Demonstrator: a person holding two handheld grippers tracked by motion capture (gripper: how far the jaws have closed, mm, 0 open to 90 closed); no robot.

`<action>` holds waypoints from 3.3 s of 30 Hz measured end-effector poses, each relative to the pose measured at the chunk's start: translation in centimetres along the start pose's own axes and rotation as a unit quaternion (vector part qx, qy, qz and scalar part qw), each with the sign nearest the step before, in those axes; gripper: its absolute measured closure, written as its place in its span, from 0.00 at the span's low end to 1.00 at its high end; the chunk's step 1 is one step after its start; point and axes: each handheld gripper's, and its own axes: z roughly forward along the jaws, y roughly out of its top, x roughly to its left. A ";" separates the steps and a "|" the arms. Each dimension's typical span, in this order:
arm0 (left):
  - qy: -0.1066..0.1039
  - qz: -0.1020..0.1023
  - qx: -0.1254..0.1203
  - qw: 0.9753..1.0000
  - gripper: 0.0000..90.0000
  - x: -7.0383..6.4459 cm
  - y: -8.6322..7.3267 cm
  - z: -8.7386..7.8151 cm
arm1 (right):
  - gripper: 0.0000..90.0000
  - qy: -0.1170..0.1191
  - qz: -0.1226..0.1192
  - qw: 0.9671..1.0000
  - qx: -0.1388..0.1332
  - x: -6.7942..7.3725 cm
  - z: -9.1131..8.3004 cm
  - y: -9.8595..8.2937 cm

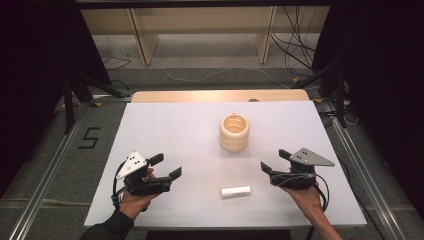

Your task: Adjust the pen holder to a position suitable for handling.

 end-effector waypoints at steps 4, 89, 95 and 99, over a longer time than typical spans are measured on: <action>0.000 -0.001 0.000 1.000 0.17 0.0 0.0 0.0 | 0.24 -0.005 -0.001 1.000 -0.001 -0.2 0.3 0.2; 0.013 -0.007 -0.010 1.000 0.17 0.5 0.1 -0.2 | 1.00 -0.025 0.049 0.995 0.079 -3.7 15.8 1.7; 0.013 -0.008 -0.011 1.000 0.17 0.5 0.2 -0.2 | 1.00 -0.010 0.042 0.996 0.083 -2.6 16.1 1.8; 0.013 -0.008 -0.011 1.000 0.17 0.6 0.2 -0.2 | 1.00 -0.002 0.039 0.996 0.082 -2.1 16.3 1.8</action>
